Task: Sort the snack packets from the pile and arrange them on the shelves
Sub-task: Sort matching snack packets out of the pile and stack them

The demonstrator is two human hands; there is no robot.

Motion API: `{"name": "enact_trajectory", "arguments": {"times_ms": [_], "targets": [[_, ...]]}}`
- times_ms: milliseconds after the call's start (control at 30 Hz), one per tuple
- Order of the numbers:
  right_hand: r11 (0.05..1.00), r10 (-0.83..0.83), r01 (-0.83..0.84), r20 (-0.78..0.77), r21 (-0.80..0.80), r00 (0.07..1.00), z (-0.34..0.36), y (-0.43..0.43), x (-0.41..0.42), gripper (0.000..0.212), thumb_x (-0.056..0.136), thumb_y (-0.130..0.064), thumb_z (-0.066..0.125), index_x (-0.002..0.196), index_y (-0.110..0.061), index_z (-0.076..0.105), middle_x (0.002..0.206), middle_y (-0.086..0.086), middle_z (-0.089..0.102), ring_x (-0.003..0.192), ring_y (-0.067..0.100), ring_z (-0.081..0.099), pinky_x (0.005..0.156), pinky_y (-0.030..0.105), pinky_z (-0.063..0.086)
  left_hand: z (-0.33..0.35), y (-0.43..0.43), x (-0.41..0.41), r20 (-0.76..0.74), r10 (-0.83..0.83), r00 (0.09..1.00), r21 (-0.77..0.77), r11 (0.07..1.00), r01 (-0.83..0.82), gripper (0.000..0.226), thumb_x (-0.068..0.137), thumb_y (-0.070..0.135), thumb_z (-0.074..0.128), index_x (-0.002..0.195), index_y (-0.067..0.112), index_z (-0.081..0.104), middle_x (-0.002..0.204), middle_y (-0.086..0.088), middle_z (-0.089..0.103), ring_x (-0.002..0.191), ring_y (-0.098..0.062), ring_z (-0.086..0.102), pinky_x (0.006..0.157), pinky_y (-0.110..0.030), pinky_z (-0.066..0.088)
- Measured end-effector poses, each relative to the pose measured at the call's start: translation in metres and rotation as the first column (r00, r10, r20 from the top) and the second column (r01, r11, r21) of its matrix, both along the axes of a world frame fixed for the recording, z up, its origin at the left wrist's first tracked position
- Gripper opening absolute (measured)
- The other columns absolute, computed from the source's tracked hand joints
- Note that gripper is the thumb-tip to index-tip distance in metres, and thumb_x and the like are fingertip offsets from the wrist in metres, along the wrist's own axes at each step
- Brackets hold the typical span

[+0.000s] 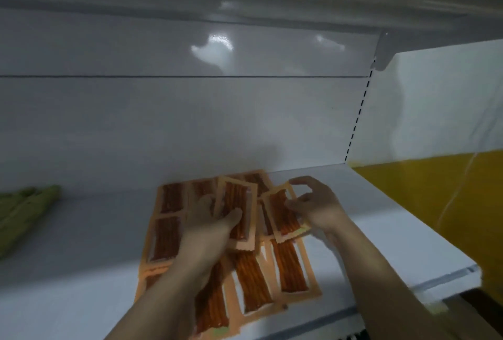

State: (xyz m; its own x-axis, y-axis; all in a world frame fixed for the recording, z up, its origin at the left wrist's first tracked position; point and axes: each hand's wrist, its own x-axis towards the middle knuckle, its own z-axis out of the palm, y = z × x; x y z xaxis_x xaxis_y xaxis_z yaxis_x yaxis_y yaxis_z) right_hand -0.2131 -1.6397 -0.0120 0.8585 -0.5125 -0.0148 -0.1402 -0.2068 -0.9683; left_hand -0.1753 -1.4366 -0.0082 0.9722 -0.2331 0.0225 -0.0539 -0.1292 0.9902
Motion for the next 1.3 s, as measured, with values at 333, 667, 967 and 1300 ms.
{"name": "enact_trajectory", "arguments": {"times_ms": [333,667,967,1300], "targets": [[0.729,0.103,-0.231,-0.230,-0.644,0.968,-0.046,-0.011,0.036,0.025,0.096,-0.034,0.045,0.105,-0.028,0.066,0.105,0.002,0.059,0.093,0.017,0.053,0.064,0.027,0.038,-0.003,-0.040,-0.020,0.004,0.220,0.975,0.152,0.964,-0.218,0.032,0.076,0.015,0.081,0.105,0.016,0.067,0.095,-0.001,0.074,0.088,-0.020,0.070,0.086,-0.044,0.055],[0.671,0.156,-0.187,-0.110,-0.718,0.982,-0.066,-0.012,0.026,0.033,0.093,-0.044,0.041,0.107,-0.024,0.063,0.100,0.003,0.055,0.097,0.023,0.053,0.070,0.030,0.045,-0.010,-0.049,-0.054,0.059,0.381,0.923,0.031,0.923,-0.383,0.046,0.078,0.000,0.078,0.104,0.030,0.055,0.102,0.003,0.070,0.096,-0.013,0.068,0.092,-0.041,0.054],[0.710,0.148,-0.132,-0.038,-0.691,0.988,-0.066,-0.011,0.028,0.025,0.094,-0.033,0.046,0.104,-0.021,0.066,0.097,0.004,0.063,0.094,0.026,0.060,0.072,0.032,0.048,-0.013,-0.029,-0.073,0.118,0.392,0.913,0.030,0.917,-0.397,0.041,0.087,0.002,0.070,0.116,0.022,0.049,0.095,0.012,0.063,0.067,0.013,0.062,0.050,-0.007,0.045],[0.494,0.009,-0.033,-0.033,-0.869,0.999,-0.060,0.002,0.022,0.038,0.099,-0.047,0.040,0.105,-0.018,0.065,0.096,0.003,0.057,0.088,0.022,0.057,0.066,0.029,0.047,-0.011,0.002,-0.071,0.142,0.377,0.915,0.057,0.920,-0.387,0.049,0.083,0.013,0.076,0.121,0.025,0.047,0.101,0.009,0.064,0.088,-0.001,0.061,0.070,-0.022,0.048]]}}
